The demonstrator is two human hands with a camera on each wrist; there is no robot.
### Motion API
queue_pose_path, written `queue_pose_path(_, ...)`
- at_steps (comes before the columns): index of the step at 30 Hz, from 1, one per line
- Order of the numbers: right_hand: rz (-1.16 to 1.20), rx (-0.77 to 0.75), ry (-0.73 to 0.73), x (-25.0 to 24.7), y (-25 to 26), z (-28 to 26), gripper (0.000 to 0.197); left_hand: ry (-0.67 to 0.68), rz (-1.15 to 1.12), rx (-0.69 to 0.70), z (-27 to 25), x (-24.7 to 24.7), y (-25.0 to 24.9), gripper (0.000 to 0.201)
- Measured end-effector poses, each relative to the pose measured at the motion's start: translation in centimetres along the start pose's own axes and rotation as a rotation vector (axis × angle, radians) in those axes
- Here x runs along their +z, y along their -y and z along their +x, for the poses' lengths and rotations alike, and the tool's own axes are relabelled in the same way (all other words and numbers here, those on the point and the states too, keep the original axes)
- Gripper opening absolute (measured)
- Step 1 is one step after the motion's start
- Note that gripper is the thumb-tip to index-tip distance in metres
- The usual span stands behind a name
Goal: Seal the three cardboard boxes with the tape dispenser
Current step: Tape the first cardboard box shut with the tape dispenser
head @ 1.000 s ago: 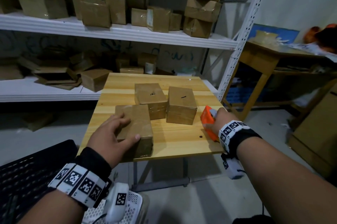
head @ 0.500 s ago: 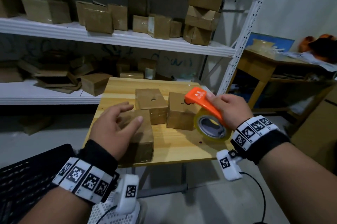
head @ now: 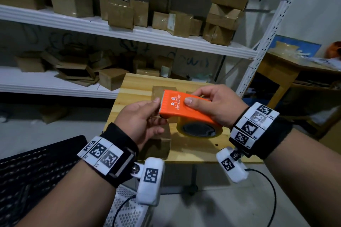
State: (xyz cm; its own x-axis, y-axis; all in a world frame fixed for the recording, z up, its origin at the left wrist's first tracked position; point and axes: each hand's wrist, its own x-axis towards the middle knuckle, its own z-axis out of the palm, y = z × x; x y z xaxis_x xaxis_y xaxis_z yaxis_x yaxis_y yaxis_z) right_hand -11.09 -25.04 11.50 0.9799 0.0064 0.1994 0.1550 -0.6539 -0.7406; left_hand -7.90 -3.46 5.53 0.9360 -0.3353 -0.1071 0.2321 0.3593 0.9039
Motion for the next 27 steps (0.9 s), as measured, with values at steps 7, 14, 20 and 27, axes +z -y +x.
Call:
queue_pose_path(7,-0.017,-0.007,0.042,0.7,0.6,0.5,0.053,-0.142,0.524,0.244,-0.3,-0.9,-0.1,0.022)
queue_pose_path(14,-0.038,0.035,0.057,0.9,0.0,1.6,0.051,-0.268,0.888,0.462,-0.3,-1.2,-0.1,0.017)
queue_pose_path(20,-0.103,0.053,0.039,-0.1,-1.0,2.7,0.05,-0.395,0.804,0.381,0.3,-3.1,-1.2,0.025)
queue_pose_path(27,-0.164,0.087,0.057,-0.8,-2.1,3.6,0.047,-0.401,0.786,0.334,1.7,-5.5,-1.0,0.03)
